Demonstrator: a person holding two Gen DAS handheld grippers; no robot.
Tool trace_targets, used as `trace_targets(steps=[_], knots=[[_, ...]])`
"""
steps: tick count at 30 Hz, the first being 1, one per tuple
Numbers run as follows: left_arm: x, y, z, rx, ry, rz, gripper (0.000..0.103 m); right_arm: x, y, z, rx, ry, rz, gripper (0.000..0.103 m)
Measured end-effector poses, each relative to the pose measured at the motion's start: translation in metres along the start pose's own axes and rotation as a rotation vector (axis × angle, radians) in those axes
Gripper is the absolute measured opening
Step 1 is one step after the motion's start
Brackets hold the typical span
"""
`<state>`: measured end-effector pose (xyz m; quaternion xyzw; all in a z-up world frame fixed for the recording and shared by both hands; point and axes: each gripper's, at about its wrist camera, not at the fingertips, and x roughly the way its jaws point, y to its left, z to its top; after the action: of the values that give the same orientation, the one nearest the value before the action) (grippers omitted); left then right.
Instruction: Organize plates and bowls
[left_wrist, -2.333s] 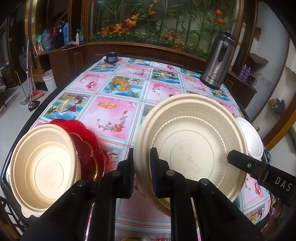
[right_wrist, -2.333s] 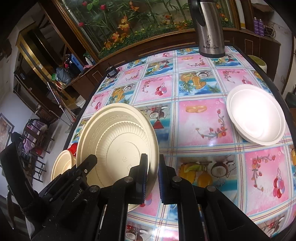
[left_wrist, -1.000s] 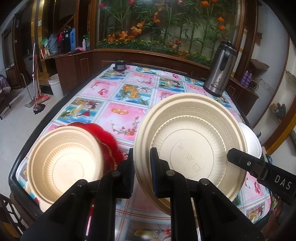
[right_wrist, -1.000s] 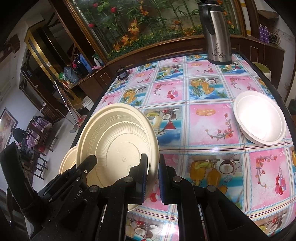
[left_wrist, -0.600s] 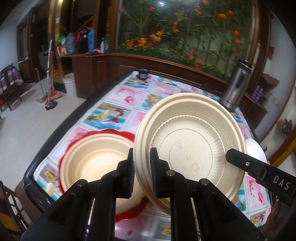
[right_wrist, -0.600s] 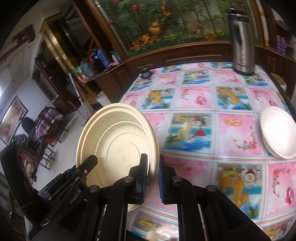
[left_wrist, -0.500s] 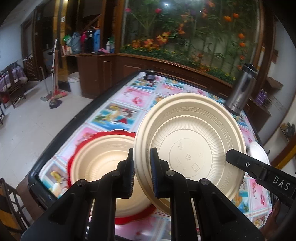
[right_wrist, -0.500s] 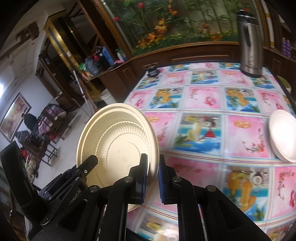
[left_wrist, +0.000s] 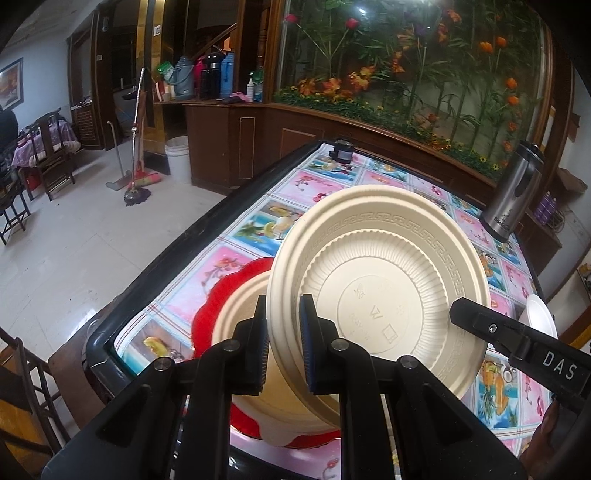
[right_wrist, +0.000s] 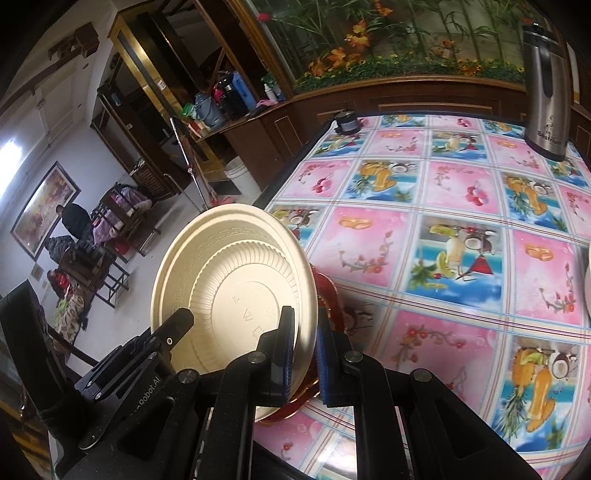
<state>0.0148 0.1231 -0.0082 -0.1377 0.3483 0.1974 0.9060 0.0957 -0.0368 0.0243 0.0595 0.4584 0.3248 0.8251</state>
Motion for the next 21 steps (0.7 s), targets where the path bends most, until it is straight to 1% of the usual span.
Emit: trace_targets(steps=[21], knots=[[0.001,0.018,-0.006,-0.016,0.013,0.023,0.013,0.015,0.016,-0.005,-0.028,0.034,0.014,0.01]])
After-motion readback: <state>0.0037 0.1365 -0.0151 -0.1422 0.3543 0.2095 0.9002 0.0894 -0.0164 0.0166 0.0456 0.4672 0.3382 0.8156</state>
